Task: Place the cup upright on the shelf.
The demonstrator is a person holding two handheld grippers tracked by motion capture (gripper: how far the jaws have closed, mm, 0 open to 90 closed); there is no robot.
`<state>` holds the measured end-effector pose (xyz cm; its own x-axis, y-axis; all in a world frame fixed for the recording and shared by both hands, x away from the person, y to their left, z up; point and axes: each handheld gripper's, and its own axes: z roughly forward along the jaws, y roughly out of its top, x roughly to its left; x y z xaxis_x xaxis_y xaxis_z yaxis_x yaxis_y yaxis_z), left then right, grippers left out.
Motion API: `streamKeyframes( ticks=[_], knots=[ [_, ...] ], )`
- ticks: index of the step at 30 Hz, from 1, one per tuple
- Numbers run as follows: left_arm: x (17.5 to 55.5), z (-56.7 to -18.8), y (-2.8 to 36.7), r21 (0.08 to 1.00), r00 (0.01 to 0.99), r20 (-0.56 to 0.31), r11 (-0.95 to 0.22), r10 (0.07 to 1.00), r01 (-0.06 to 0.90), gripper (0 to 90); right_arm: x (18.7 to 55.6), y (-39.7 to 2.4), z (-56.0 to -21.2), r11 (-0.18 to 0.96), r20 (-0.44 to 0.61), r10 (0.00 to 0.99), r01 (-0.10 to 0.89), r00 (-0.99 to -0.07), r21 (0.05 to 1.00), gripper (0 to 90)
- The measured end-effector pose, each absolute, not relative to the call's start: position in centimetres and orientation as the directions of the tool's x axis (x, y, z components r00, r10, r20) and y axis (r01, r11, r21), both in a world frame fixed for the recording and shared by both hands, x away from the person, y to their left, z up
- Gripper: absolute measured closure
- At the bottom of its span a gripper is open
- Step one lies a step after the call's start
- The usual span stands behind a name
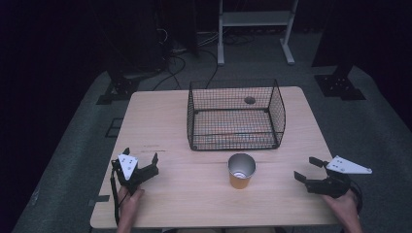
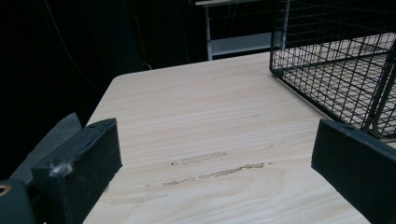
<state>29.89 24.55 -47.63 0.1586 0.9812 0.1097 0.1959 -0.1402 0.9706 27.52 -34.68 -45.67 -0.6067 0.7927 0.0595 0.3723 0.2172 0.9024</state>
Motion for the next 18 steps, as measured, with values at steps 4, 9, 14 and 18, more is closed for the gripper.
streamKeyframes(
  ticks=[4,9,14,18],
  knots=[
    [29.9,-47.6,24.5,0.970,0.155,0.108,-0.139,0.982,0.200,0.8,27.5,-34.0,-45.4,0.226,0.054,0.781,0.363,-0.622,0.904,13.4],
    [29.8,-47.6,24.5,0.969,0.159,0.115,-0.146,0.980,0.197,0.8,27.7,-33.0,-44.9,0.239,0.049,0.765,0.353,-0.643,0.904,13.3],
    [29.8,-47.6,24.5,0.969,0.159,0.117,-0.147,0.980,0.197,0.8,28.0,-31.8,-44.3,0.256,0.030,0.751,0.333,-0.660,0.907,13.3],
    [29.7,-47.6,24.6,0.971,0.158,0.108,-0.138,0.981,0.193,0.8,28.1,-31.2,-43.9,0.267,0.022,0.738,0.322,-0.674,0.908,13.3]
  ],
)
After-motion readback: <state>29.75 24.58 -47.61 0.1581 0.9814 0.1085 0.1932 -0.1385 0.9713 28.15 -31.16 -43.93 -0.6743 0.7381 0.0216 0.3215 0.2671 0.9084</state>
